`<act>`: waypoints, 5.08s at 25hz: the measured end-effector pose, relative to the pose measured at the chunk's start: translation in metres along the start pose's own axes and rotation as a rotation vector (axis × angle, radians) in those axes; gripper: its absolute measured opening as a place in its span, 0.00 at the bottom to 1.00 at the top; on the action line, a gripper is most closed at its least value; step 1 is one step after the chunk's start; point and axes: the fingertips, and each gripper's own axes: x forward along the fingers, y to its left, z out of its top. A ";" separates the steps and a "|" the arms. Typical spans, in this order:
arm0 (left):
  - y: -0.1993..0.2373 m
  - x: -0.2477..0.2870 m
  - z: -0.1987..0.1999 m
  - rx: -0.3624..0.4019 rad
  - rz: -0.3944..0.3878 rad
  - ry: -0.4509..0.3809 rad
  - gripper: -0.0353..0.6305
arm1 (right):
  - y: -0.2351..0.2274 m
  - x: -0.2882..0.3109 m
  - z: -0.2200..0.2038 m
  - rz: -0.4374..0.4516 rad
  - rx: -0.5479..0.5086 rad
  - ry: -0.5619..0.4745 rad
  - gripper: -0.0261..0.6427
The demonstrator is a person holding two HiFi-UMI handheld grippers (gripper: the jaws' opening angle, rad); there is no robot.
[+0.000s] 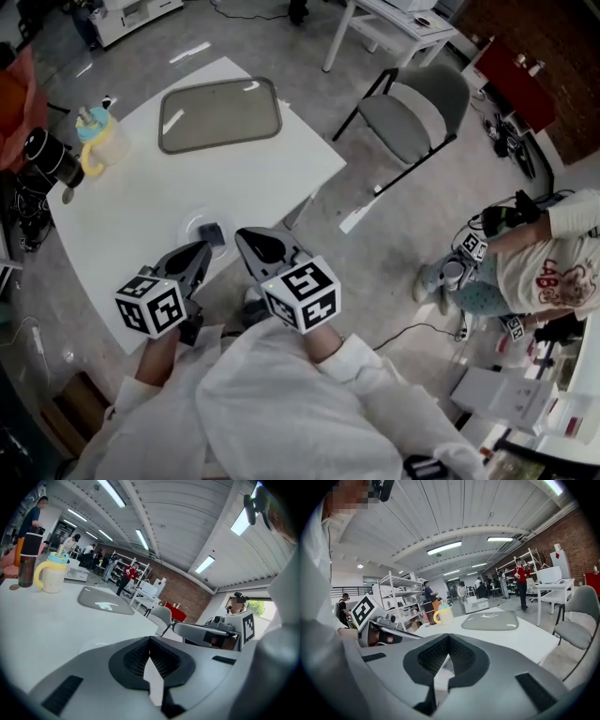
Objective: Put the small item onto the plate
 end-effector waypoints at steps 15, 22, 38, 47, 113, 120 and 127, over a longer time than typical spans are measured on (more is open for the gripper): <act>0.019 0.032 0.016 -0.039 0.085 -0.016 0.06 | -0.038 0.029 -0.008 0.102 0.022 0.069 0.05; 0.018 0.035 0.012 -0.042 0.083 -0.002 0.06 | -0.037 0.034 -0.012 0.114 0.025 0.085 0.05; 0.041 0.015 0.014 -0.044 0.061 0.019 0.06 | -0.013 0.054 -0.010 0.087 0.017 0.100 0.05; 0.053 0.007 0.009 -0.061 0.067 0.048 0.06 | -0.009 0.057 -0.021 0.051 0.052 0.142 0.05; 0.155 0.009 -0.103 -0.439 0.213 0.249 0.21 | -0.050 0.093 -0.152 -0.050 0.409 0.379 0.22; 0.154 0.011 -0.097 -0.528 0.191 0.211 0.21 | -0.047 0.095 -0.155 -0.041 0.442 0.395 0.22; 0.156 0.015 -0.098 -0.646 0.181 0.173 0.21 | -0.049 0.095 -0.158 -0.057 0.433 0.407 0.22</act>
